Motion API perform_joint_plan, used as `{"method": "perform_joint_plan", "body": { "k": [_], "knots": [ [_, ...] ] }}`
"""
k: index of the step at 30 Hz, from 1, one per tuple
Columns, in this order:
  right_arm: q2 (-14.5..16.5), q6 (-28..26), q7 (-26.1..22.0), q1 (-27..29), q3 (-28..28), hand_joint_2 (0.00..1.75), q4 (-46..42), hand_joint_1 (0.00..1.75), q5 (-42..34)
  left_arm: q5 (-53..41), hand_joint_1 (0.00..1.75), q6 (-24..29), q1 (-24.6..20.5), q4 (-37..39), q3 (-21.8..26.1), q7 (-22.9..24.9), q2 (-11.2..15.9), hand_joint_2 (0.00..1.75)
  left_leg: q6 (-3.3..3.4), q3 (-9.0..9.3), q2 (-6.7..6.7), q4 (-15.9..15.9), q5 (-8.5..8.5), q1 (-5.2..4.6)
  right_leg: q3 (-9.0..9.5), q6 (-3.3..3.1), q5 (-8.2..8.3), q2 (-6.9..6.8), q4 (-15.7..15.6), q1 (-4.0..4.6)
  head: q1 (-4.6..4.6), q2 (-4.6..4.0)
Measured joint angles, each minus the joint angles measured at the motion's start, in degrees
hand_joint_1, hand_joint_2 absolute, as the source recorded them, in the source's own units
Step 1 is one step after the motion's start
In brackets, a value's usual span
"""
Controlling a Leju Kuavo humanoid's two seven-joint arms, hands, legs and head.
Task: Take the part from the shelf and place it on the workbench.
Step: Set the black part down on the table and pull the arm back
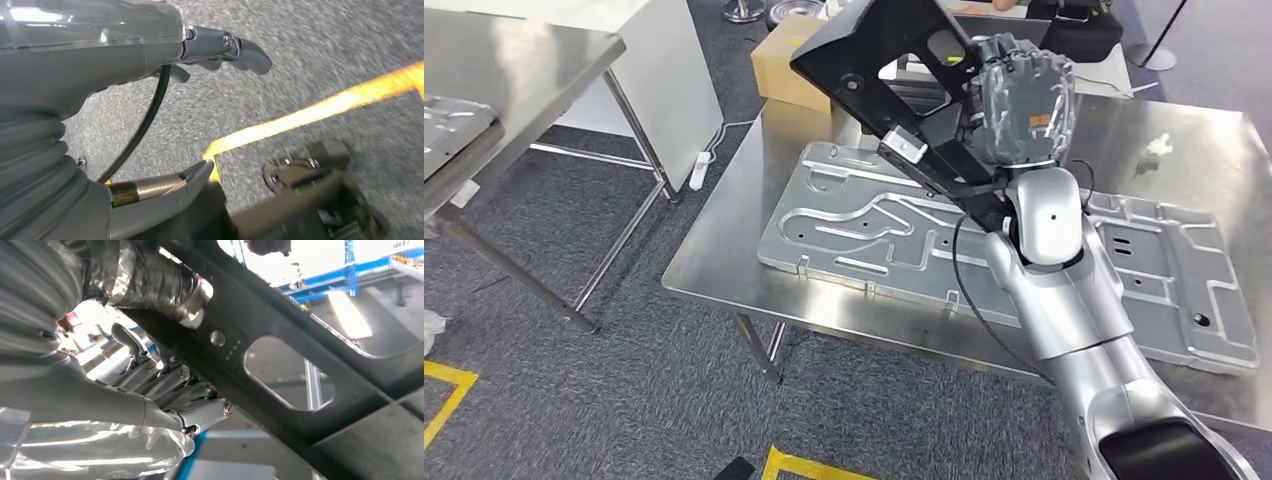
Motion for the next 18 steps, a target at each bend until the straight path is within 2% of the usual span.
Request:
{"method": "perform_joint_plan", "body": {
  "k": [2, 4, 5, 6, 8, 9, 10, 11, 12, 13, 14, 15, 16, 18],
  "knots": [
    [0.1, 0.1, 0.0, 0.1, 0.0, 1.75, -0.1, 1.75, -0.1, 0.0, 0.00, 0.1, -0.1, 0.0, 0.0, 0.0, -0.1, 1.75, -0.49, 0.36, 0.00, -0.1, -0.31, -0.03, -0.30, -2.13, -0.76, 0.53, 0.9, 0.23, -0.38, 0.00],
    [0.0, 0.1, 0.0, 0.1, 0.0, 1.75, -0.3, 1.75, -0.2, 0.0, 0.00, 0.1, -0.1, 0.0, 0.0, 0.0, -0.1, 1.75, -0.35, 0.15, -0.22, 1.1, -1.34, 0.06, -0.18, -3.21, -1.31, 0.87, 1.2, 0.46, -0.73, 0.00],
    [0.1, 0.1, 0.0, 0.1, 0.0, 1.75, -0.4, 1.75, -0.2, 0.0, 0.00, 0.2, -0.1, 0.0, 0.0, 0.0, -0.2, 1.75, -0.02, -1.07, -0.47, 3.6, -2.56, -0.10, 0.09, -3.63, -1.52, 1.01, 1.2, 0.63, -0.89, 0.00],
    [0.1, 0.2, -0.1, 0.2, 0.0, 1.75, -0.5, 1.75, -0.2, -0.1, 0.00, 0.3, -0.1, 0.0, 0.0, 0.0, -0.2, 1.75, 0.47, -3.05, -0.77, 7.3, -4.11, -0.46, 0.42, -3.95, -1.70, 1.11, 1.1, 0.86, -1.11, 0.00],
    [0.1, 0.2, -0.1, 0.4, 0.0, 1.75, -0.6, 1.75, -0.2, -0.1, 0.00, 0.3, 0.0, 0.0, 0.1, 0.0, -0.2, 1.75, 1.58, -8.56, -1.18, 16.3, -6.68, -1.59, 1.11, -4.56, -2.11, 1.32, 0.8, 1.65, -1.30, 0.00],
    [0.1, 0.3, -0.1, 0.6, 0.0, 1.75, -0.6, 1.75, -0.2, -0.1, 0.00, 0.3, 0.1, 0.0, 0.1, 0.0, -0.2, 1.75, 2.27, -10.75, -1.33, 19.1, -6.71, -2.20, 1.51, -4.90, -2.37, 1.47, 0.8, 2.14, -1.34, 0.00],
    [0.1, 0.3, -0.1, 0.7, 0.0, 1.75, -0.6, 1.75, -0.2, -0.1, 0.00, 0.3, 0.2, 0.0, 0.1, 0.0, -0.2, 1.75, 3.23, -12.02, -1.52, 19.6, -5.45, -2.90, 2.00, -5.26, -2.68, 1.67, 0.7, 2.73, -1.34, 0.00],
    [0.1, 0.3, -0.1, 0.8, 0.0, 1.75, -0.6, 1.75, -0.2, -0.1, 0.00, 0.3, 0.3, 0.0, 0.1, 0.0, -0.2, 1.75, 4.42, -12.10, -1.74, 17.8, -3.10, -3.64, 2.57, -5.58, -3.02, 1.88, 0.7, 3.31, -1.34, 0.00],
    [0.2, 0.3, -0.1, 0.9, 0.0, 1.75, -0.6, 1.75, -0.2, -0.1, 0.00, 0.3, 0.3, 0.0, 0.1, 0.0, -0.2, 1.75, 5.81, -11.37, -2.06, 14.4, -0.19, -4.45, 3.18, -5.86, -3.36, 2.05, 0.6, 3.83, -1.35, 0.00],
    [0.2, 0.4, -0.1, 0.9, 0.0, 1.75, -0.7, 1.75, -0.2, -0.1, 0.00, 0.4, 0.4, 0.0, 0.1, 0.0, 0.0, 1.75, 7.50, -10.26, -2.46, 10.8, 2.23, -5.18, 3.74, -6.06, -3.68, 2.17, 0.5, 4.21, -1.26, 0.00],
    [0.2, 0.4, -0.1, 0.8, 0.0, 1.75, -0.7, 1.75, -0.2, -0.1, 0.00, 0.4, 0.4, 0.0, 0.1, 0.0, 0.1, 1.75, 8.82, -9.26, -2.78, 7.9, 3.81, -5.73, 4.12, -6.09, -3.90, 2.33, 0.3, 4.40, -1.13, 0.00],
    [0.2, 0.5, -0.1, 0.8, 0.0, 1.75, -0.8, 1.75, -0.2, -0.1, 0.00, 0.4, 0.4, 0.0, 0.2, 0.0, 0.2, 1.75, 9.80, -8.49, -2.99, 5.9, 4.38, -6.18, 4.28, -5.98, -4.00, 2.44, 0.1, 4.38, -1.10, 0.00],
    [0.2, 0.6, -0.1, 0.8, 0.0, 1.75, -0.8, 1.75, -0.2, -0.1, 0.00, 0.4, 0.3, 0.0, 0.2, 0.1, 0.2, 1.75, 10.37, -8.00, -3.07, 4.8, 4.25, -6.43, 4.30, -5.75, -4.00, 2.52, -0.1, 4.23, -1.10, 0.00],
    [0.2, 0.7, -0.1, 1.0, 0.0, 1.75, -1.0, 1.75, -0.3, -0.1, 0.00, 0.4, 0.2, 0.0, 0.2, 0.1, 0.1, 1.75, 10.10, -6.88, -2.81, 2.5, 4.22, -6.46, 4.42, -5.20, -3.94, 2.52, -0.7, 4.06, -1.31, 0.00]
  ]
}}
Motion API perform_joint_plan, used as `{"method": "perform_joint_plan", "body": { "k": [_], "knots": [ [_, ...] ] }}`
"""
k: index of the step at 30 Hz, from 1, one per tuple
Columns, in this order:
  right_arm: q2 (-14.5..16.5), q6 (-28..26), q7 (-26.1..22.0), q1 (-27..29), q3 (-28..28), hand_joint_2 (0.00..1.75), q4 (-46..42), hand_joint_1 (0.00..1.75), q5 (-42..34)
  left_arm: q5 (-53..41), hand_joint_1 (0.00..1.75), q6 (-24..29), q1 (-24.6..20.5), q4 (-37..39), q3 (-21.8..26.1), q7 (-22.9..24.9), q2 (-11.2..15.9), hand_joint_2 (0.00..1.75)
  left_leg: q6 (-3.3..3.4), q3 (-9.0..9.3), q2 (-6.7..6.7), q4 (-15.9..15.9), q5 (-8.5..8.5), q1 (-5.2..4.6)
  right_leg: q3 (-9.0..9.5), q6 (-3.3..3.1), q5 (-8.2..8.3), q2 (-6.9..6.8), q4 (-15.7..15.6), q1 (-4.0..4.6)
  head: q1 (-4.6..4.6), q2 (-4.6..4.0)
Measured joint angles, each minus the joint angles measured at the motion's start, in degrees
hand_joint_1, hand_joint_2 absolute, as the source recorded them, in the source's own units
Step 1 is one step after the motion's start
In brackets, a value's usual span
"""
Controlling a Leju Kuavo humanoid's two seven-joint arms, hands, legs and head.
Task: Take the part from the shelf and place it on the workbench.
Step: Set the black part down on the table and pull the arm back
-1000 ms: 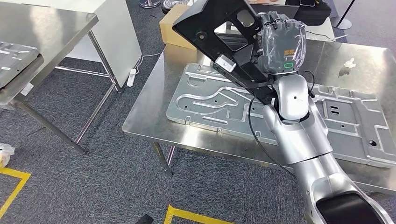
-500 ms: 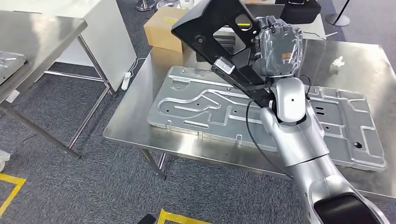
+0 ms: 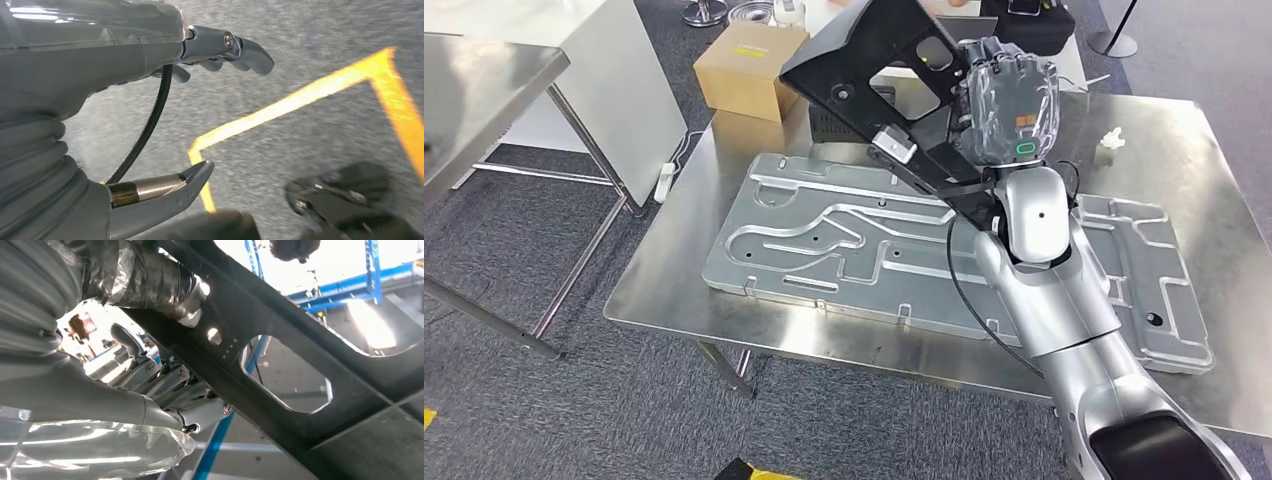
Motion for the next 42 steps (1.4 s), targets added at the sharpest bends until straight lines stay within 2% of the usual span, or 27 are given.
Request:
{"method": "perform_joint_plan", "body": {
  "k": [2, 3, 5, 6, 7, 8, 9, 10, 11, 12, 14, 16, 17, 19, 21, 22, 23, 25, 26, 27, 30, 36, 40, 42],
  "knots": [
    [0.0, 0.0, 0.0, -0.1, 0.0, 1.75, -0.2, 1.75, 0.0, 0.0, 0.00, 0.0, 0.1, 0.0, 0.0, 0.0, -0.1, 1.75, -0.81, 1.61, 0.32, -2.2, 0.42, 0.53, -0.56, 0.64, -0.82, -0.68, 1.3, 0.05, 0.10, 0.00],
    [0.0, 0.0, 0.0, -0.1, 0.0, 1.75, -0.3, 1.75, 0.0, 0.0, 0.00, 0.0, 0.1, 0.0, 0.0, 0.0, -0.1, 1.75, -1.31, 2.34, 0.47, -3.0, 0.48, 0.81, -1.80, 1.04, -1.86, -1.09, 3.7, -0.05, 0.17, 0.00],
    [-0.1, 0.0, 0.0, 0.0, 0.0, 1.75, -0.3, 1.75, 0.0, 0.0, 0.00, 0.0, 0.1, 0.0, 0.0, 0.1, -0.1, 1.75, -1.90, 3.09, 0.52, -3.2, -0.05, 0.97, -5.87, 1.88, -4.16, -1.56, 10.5, -0.65, 0.24, 0.00],
    [-0.1, 0.1, 0.0, 0.2, 0.0, 1.75, -0.3, 1.75, 0.0, 0.0, 0.00, 0.0, 0.1, 0.0, 0.0, 0.1, -0.1, 1.75, -2.25, 3.40, 0.53, -3.0, -0.51, 1.10, -7.75, 2.28, -4.47, -1.66, 13.1, -1.00, 0.25, 0.00],
    [-0.1, 0.1, 0.0, 0.4, 0.0, 1.75, -0.3, 1.75, 0.0, 0.0, 0.00, 0.0, 0.2, 0.0, 0.0, 0.1, -0.2, 1.75, -2.57, 3.74, 0.54, -2.7, -1.03, 1.26, -8.78, 2.64, -3.62, -1.77, 13.8, -1.31, 0.25, 0.00],
    [-0.1, 0.1, 0.0, 0.6, 0.0, 1.75, -0.3, 1.75, 0.0, 0.0, 0.00, 0.0, 0.2, 0.0, 0.0, 0.1, -0.2, 1.75, -2.86, 4.14, 0.55, -2.3, -1.63, 1.45, -8.73, 2.97, -1.68, -1.92, 12.4, -1.59, 0.26, 0.00],
    [-0.1, 0.1, 0.0, 0.6, 0.0, 1.75, -0.3, 1.75, 0.0, 0.0, 0.00, 0.0, 0.3, 0.0, 0.0, 0.1, -0.2, 1.75, -3.17, 4.57, 0.56, -1.9, -2.30, 1.64, -7.59, 3.23, 1.00, -2.13, 9.0, -1.83, 0.26, 0.00],
    [-0.2, 0.1, 0.0, 0.6, 0.0, 1.75, -0.3, 1.75, 0.0, 0.0, 0.00, 0.0, 0.3, 0.0, 0.0, 0.1, -0.2, 1.75, -3.55, 4.89, 0.58, -1.5, -3.00, 1.76, -6.14, 3.36, 2.89, -2.36, 5.5, -1.85, 0.28, 0.00],
    [-0.2, 0.1, 0.0, 0.5, 0.0, 1.75, -0.3, 1.75, 0.0, 0.0, 0.00, 0.0, 0.2, 0.0, 0.1, 0.1, -0.2, 1.75, -3.95, 5.07, 0.59, -1.1, -3.60, 1.77, -4.77, 3.28, 3.98, -2.51, 2.5, -1.78, 0.32, 0.00],
    [-0.2, 0.1, 0.0, 0.5, 0.0, 1.75, -0.4, 1.75, 0.0, 0.0, 0.00, 0.0, 0.1, 0.0, 0.1, 0.1, -0.2, 1.75, -4.35, 5.13, 0.62, -0.8, -4.04, 1.76, -3.93, 2.92, 4.19, -2.56, 0.8, -1.63, 0.32, 0.00],
    [-0.2, 0.1, 0.0, 0.5, 0.0, 1.75, -0.5, 1.75, 0.0, 0.0, 0.00, 0.0, 0.0, 0.0, 0.1, 0.1, -0.3, 1.75, -5.08, 5.19, 0.71, -0.8, -4.44, 1.69, -3.52, 1.84, 3.33, -2.34, 0.2, -1.27, 0.31, 0.00],
    [-0.2, 0.1, 0.0, 0.5, 0.0, 1.75, -0.6, 1.75, -0.1, 0.0, 0.00, 0.0, 0.0, 0.0, 0.1, 0.1, -0.3, 1.75, -5.69, 5.36, 0.80, -0.7, -5.07, 1.78, -3.01, 0.93, 2.99, -2.14, -0.1, -1.44, 0.24, 0.00],
    [-0.2, 0.1, 0.0, 0.5, 0.0, 1.75, -0.7, 1.75, -0.1, 0.0, 0.00, 0.0, 0.0, 0.0, 0.1, 0.1, -0.3, 1.75, -5.98, 4.95, 0.80, 0.5, -5.80, 1.82, -2.58, 0.59, 2.87, -2.10, -0.4, -1.61, 0.12, 0.00],
    [-0.1, 0.2, 0.0, 0.5, 0.0, 1.75, -0.8, 1.75, -0.1, 0.0, 0.00, 0.1, 0.0, 0.0, 0.2, -0.2, -0.3, 1.75, -6.46, 1.94, 0.72, 6.4, -8.19, 1.97, -1.72, -0.01, 2.47, -2.09, -0.7, -1.74, -0.09, 0.00],
    [-0.1, 0.3, 0.0, 0.8, 0.0, 1.75, -0.8, 1.75, -0.1, -0.2, 0.00, 0.0, 0.1, 0.0, 0.3, -1.5, -0.3, 1.75, -6.76, -2.71, 0.72, 13.6, -10.00, 2.07, -1.16, -0.30, 1.95, -1.98, -0.7, -1.67, -0.17, 0.00],
    [-0.1, 0.4, 0.0, 1.0, 0.0, 1.75, -0.8, 1.75, -0.2, -0.3, 0.00, -0.1, 0.1, 0.0, 0.3, -2.2, -0.3, 1.75, -6.80, -4.24, 0.72, 15.1, -9.46, 2.09, -0.86, -0.32, 1.66, -1.86, -0.7, -1.65, -0.18, 0.00],
    [-0.1, 0.4, 0.0, 1.2, 0.0, 1.75, -0.8, 1.75, -0.3, -0.4, 0.00, -0.2, 0.1, 0.0, 0.4, -2.7, -0.3, 1.75, -6.75, -4.71, 0.72, 14.3, -7.68, 2.09, -0.50, -0.26, 1.36, -1.71, -0.6, -1.63, -0.17, 0.00],
    [-0.1, 0.5, 0.0, 1.3, 0.0, 1.75, -0.9, 0.87, -0.3, -0.4, 0.00, -0.3, 0.0, 0.0, 0.6, -3.1, -0.3, 1.75, -6.38, -2.92, 0.66, 7.5, -2.16, 2.08, 0.33, -0.01, 0.66, -1.46, -0.6, -1.64, -0.17, 0.00],
    [-0.2, 0.5, 0.0, 1.2, 0.0, 1.75, -1.0, 0.44, -0.3, -0.3, 0.00, -0.4, 0.0, 0.0, 0.8, -3.3, -0.3, 1.75, -6.16, -1.70, 0.57, 4.2, -0.22, 1.95, 0.63, 0.17, 0.37, -1.36, -0.5, -1.55, -0.16, 0.00],
    [-0.2, 0.6, 0.0, 1.2, 0.0, 1.75, -1.1, 0.00, -0.3, -0.2, 0.00, -0.5, -0.1, 0.0, 1.0, -3.5, -0.3, 1.75, -5.90, -0.62, 0.48, 1.6, 0.62, 1.83, 0.76, 0.40, 0.16, -1.28, -0.5, -1.48, -0.17, 0.00],
    [-0.3, 0.7, -0.1, 1.2, 0.0, 1.75, -1.1, 0.00, -0.4, 0.0, 0.00, -0.6, -0.4, 0.0, 1.3, -3.8, -0.5, 1.75, -5.78, 0.35, 0.21, -0.5, 0.15, 1.76, 0.61, 0.55, -0.02, -1.25, -0.4, -1.21, -0.12, 0.00],
    [-0.4, 1.1, -0.4, 1.2, 0.0, 1.75, -1.1, 0.00, -1.2, -0.1, 0.00, -0.9, -0.4, 0.0, 1.7, -3.8, -0.6, 1.75, -5.47, 0.32, -0.10, -0.5, 0.00, 1.51, 1.06, 0.62, 0.08, -1.56, -1.1, -1.40, -0.12, 0.00],
    [-0.5, 1.5, -0.9, 1.1, 0.0, 1.75, -1.0, 0.00, -1.5, -0.6, 0.00, -1.0, -0.4, 0.0, 1.7, -3.2, -0.6, 0.00, -5.11, 0.32, -0.10, -0.5, 0.02, 1.43, 1.16, 0.96, 0.22, -1.57, -1.3, -1.46, -0.11, 0.00],
    [-0.5, 1.7, -1.0, 1.1, 0.0, 1.75, -1.0, 0.00, -1.7, -0.6, 0.00, -1.0, -0.3, 0.0, 1.7, -3.1, -0.6, 0.00, -5.04, 0.32, -0.11, -0.5, 0.06, 1.40, 1.19, 1.28, 0.27, -1.59, -1.4, -1.49, -0.11, 0.00]
  ]
}}
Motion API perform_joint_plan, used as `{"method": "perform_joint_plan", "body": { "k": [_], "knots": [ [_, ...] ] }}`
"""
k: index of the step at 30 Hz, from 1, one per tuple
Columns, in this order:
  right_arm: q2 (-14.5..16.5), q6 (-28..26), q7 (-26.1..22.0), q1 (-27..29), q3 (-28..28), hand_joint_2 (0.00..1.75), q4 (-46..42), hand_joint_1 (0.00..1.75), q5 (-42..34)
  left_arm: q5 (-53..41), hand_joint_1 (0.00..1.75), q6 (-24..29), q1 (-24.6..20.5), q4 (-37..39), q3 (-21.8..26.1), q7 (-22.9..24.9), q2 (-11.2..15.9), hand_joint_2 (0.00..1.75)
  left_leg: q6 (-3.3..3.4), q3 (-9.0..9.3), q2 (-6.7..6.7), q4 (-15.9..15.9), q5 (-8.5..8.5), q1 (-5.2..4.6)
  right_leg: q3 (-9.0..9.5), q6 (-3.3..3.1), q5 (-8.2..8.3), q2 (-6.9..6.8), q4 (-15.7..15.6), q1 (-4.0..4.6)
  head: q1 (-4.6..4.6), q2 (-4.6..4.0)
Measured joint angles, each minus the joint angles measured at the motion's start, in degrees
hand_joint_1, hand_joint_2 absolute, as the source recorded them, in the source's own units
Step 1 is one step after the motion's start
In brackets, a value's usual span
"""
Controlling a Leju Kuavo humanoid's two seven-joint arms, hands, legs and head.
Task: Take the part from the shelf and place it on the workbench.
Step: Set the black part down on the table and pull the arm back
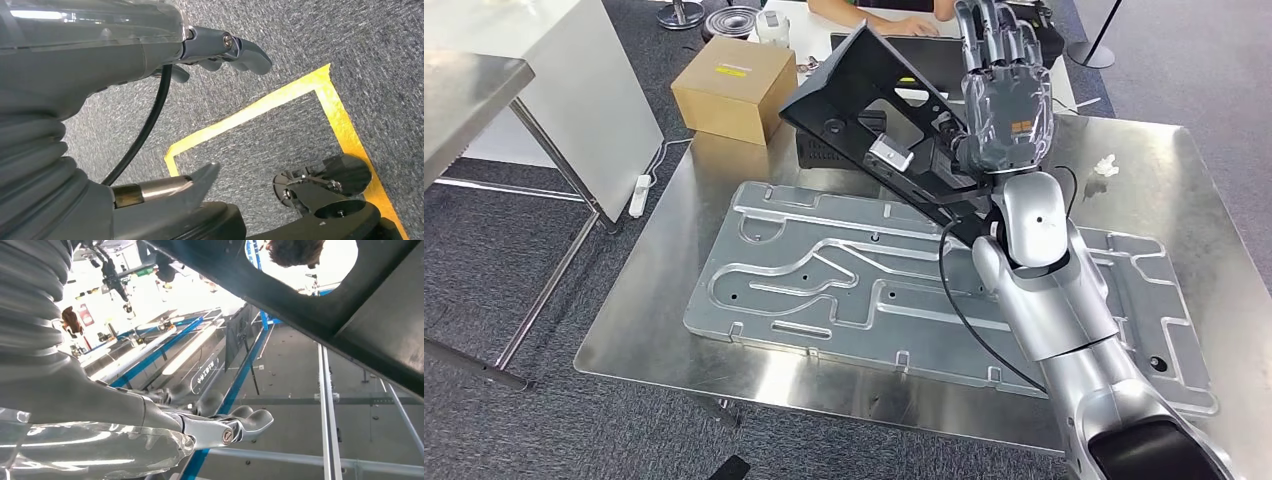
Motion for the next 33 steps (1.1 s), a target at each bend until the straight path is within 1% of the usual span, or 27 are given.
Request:
{"method": "perform_joint_plan", "body": {
  "k": [2, 6, 28, 30, 33],
  "knots": [
    [0.0, 0.1, 0.0, 0.0, 0.0, 1.75, 0.0, 0.00, -0.1, 0.0, 0.00, 0.0, 0.0, 0.0, 0.0, 0.0, 0.0, 0.00, 0.05, 0.00, 0.00, 0.0, 0.03, -0.01, 0.02, 0.20, 0.04, 0.00, 0.0, -0.01, 0.00, 0.00],
    [0.0, 0.3, -0.1, -0.2, 0.0, 1.75, 0.1, 0.00, -0.2, 0.0, 0.00, -0.4, 0.0, 0.0, 0.0, 0.1, 0.0, 0.00, 0.09, 0.02, 0.00, 0.0, 0.07, 0.00, 0.02, 0.30, 0.11, 0.00, 0.0, 0.00, -0.01, 0.00],
    [-0.1, 0.0, -0.1, -1.9, 0.0, 1.75, 2.7, 0.00, -0.7, -0.1, 0.00, -1.9, 0.0, 0.0, 0.1, 0.7, -0.1, 0.00, 0.11, 0.05, 0.01, 0.0, 0.10, 0.04, 0.01, 0.33, 0.10, 0.00, 0.0, 0.04, -0.01, 0.00],
    [-0.2, -0.7, 0.5, -2.2, 0.0, 1.75, 3.0, 0.00, -1.1, -0.3, 0.00, -2.0, 0.0, 0.0, 0.1, 1.0, -0.1, 0.00, 0.11, 0.06, 0.01, 0.0, 0.10, 0.04, 0.00, 0.33, 0.10, 0.00, 0.0, 0.04, -0.01, 0.00],
    [-1.1, -3.6, 2.5, -2.7, -1.0, 1.75, 3.3, 0.00, -4.4, -0.6, 0.00, -1.9, 0.1, 0.0, 0.5, 1.1, -0.1, 0.00, 0.12, 0.04, 0.01, 0.0, 0.11, 0.03, -0.01, 0.33, 0.10, -0.01, 0.0, 0.03, -0.01, 0.00]
  ]
}}
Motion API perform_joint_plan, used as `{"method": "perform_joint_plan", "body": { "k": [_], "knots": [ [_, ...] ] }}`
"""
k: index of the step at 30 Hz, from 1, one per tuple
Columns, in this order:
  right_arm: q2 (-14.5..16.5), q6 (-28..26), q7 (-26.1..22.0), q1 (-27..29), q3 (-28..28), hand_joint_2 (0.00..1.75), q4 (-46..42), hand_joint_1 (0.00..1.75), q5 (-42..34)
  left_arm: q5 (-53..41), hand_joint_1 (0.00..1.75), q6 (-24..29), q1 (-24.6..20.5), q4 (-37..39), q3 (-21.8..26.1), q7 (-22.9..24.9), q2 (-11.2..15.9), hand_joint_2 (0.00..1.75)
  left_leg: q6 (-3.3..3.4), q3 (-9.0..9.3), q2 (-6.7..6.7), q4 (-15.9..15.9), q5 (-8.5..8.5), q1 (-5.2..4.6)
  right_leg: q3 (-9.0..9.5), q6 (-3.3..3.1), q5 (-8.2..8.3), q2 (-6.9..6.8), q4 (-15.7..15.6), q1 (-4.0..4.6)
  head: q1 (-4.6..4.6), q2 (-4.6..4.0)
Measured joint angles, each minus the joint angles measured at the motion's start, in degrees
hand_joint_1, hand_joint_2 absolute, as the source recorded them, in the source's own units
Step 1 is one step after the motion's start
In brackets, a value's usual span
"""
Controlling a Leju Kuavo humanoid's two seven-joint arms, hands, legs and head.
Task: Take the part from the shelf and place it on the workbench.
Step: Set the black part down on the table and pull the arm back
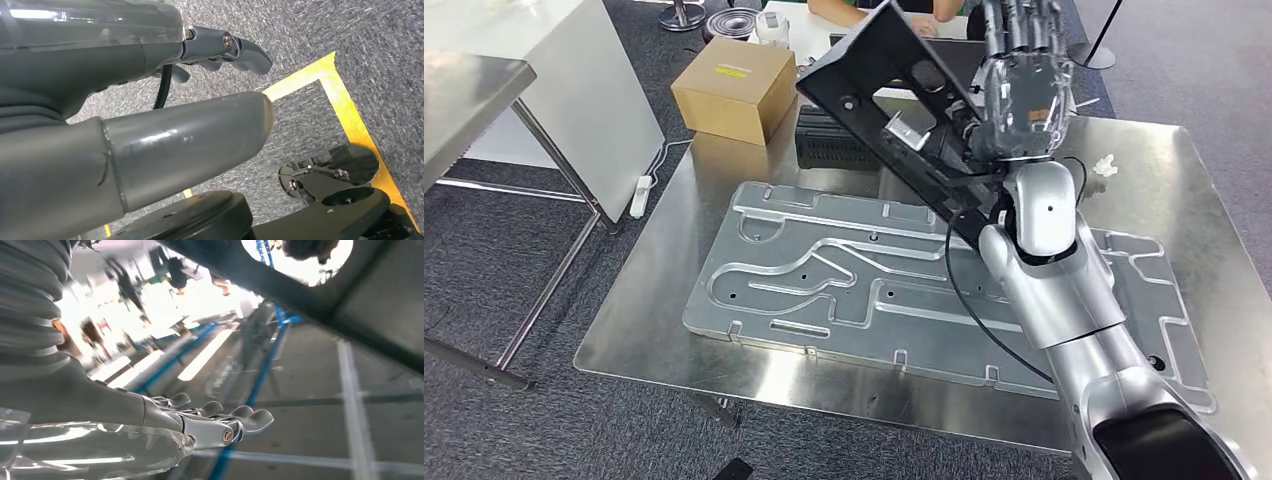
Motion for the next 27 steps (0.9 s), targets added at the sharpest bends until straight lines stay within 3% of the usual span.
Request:
{"method": "perform_joint_plan", "body": {
  "k": [6, 27],
  "knots": [
    [-1.4, -0.6, -1.7, -0.9, -4.2, 1.75, 0.0, 0.00, -1.2, -0.6, 0.00, -0.1, 0.1, 0.0, 0.5, 0.7, 0.0, 0.00, -0.01, -0.01, 0.06, 0.0, -0.02, -0.02, -0.03, 0.04, 0.03, 0.13, 0.0, -0.01, -0.01, 0.00],
    [-1.4, 1.6, -4.5, -0.8, -4.9, 1.75, 2.4, 0.00, -0.9, -1.7, 0.00, -0.1, 0.0, 0.0, 1.0, 0.9, -0.2, 0.00, -0.01, -0.01, 0.08, 0.0, -0.02, 0.00, -0.03, 0.07, 0.03, 0.10, 0.0, 0.01, 0.00, 0.00]
  ]
}}
